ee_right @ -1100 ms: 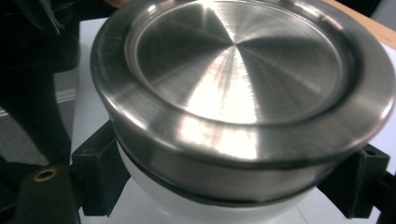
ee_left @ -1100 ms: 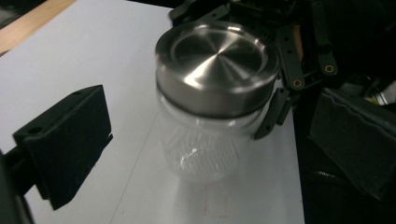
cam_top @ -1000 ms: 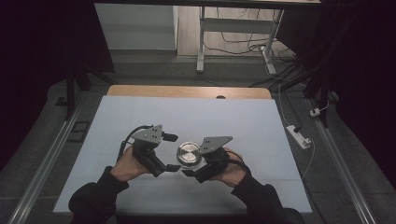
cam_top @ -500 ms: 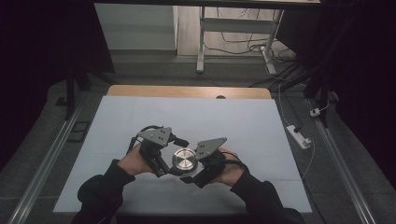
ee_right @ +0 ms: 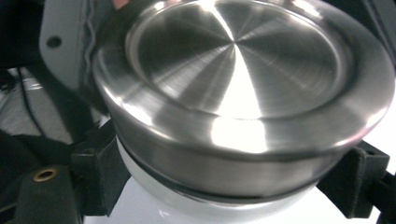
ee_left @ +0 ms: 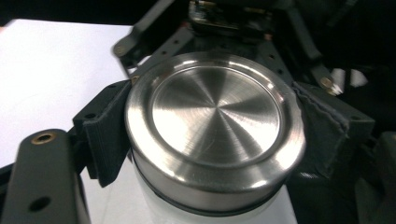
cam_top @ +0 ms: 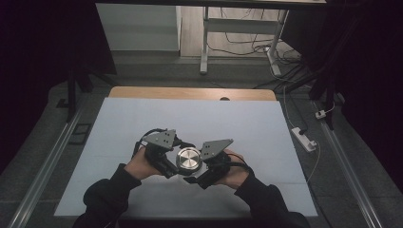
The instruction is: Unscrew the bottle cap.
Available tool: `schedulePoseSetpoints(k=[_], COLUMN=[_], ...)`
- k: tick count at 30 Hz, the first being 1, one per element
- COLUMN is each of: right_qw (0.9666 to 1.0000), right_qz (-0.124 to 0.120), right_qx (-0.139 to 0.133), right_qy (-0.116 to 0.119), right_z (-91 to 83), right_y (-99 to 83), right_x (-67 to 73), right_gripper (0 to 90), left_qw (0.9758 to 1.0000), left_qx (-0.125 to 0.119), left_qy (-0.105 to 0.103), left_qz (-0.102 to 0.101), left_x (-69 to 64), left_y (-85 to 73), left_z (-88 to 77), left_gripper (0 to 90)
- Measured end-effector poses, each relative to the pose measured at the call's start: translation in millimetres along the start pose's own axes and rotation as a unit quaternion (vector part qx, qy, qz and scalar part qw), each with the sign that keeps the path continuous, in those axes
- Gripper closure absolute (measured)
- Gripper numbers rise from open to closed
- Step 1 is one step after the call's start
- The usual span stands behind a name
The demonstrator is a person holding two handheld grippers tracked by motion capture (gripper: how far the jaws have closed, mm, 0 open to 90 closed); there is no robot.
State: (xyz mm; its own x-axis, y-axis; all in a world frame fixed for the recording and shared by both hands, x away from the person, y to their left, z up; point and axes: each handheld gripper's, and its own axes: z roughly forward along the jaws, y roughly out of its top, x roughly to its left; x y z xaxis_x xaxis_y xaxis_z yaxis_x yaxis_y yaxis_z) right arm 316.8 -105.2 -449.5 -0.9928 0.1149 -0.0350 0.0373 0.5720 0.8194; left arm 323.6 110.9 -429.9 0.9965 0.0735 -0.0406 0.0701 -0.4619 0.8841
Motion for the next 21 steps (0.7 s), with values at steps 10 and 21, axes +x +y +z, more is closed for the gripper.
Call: schedulePoseSetpoints(k=[10, 21], right_qw=[0.9935, 0.9823], right_qz=[0.067, 0.106], right_qx=[-0.006, -0.004], right_qy=[-0.092, -0.155], right_z=[0.6, 3.3], right_y=[-2.9, -4.3], right_x=[-7.5, -8.5], right_gripper=[14.7, 14.7], left_qw=[0.9892, 0.9725], left_qx=[-0.001, -0.012], left_qy=[0.128, 0.194], left_qz=[-0.072, -0.128], left_x=[-4.1, -7.0], left_y=[7.1, 9.9], left_z=[13.2, 24.7], left_gripper=[18.9, 18.5])
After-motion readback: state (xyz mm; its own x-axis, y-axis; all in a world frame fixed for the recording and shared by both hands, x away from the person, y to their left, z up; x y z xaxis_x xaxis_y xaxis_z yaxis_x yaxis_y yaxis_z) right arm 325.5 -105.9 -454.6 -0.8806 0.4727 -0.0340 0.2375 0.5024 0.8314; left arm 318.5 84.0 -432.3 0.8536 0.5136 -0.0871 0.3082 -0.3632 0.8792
